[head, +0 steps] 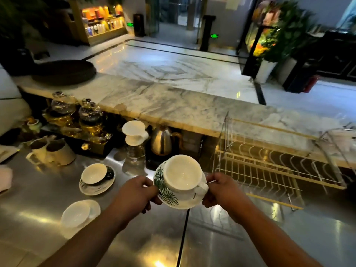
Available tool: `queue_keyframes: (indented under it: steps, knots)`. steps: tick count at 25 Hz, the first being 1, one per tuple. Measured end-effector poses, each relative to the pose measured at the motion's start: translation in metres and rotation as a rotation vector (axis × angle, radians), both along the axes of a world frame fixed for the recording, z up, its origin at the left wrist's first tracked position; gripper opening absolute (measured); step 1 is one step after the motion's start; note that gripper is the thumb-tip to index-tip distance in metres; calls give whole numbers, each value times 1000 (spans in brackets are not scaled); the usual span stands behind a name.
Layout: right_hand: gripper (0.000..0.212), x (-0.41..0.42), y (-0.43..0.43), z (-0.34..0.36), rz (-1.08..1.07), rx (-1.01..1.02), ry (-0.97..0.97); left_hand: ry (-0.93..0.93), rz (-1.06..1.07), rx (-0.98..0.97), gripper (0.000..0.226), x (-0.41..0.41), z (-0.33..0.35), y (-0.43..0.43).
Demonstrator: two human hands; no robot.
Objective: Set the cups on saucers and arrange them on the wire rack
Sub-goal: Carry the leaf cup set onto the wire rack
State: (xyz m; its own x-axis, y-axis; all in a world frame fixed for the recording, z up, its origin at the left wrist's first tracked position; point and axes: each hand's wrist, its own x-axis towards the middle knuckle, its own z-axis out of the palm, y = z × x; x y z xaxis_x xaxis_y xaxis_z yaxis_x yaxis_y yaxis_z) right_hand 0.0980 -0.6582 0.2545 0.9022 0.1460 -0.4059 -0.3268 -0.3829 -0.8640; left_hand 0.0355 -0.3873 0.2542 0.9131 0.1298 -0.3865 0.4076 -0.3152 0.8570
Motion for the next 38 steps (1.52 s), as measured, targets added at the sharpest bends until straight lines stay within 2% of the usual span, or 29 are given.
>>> queue_keyframes:
  steps: [10, 18, 27, 38]
  knots:
    - [14, -16, -109, 82, -283, 23, -72, -85, -278, -88, 13, 68, 64, -103]
    - [12, 15, -217, 102, -346, 5, -91, -88, -311, -164, 12, 118, 75, -215]
    - [9, 92, -312, 74, -287, -25, -63, -142, -182, 6, 19, 160, 65, -315]
    - [9, 165, -322, 45, -275, -99, -16, -99, -180, 170, 14, 221, 46, -336]
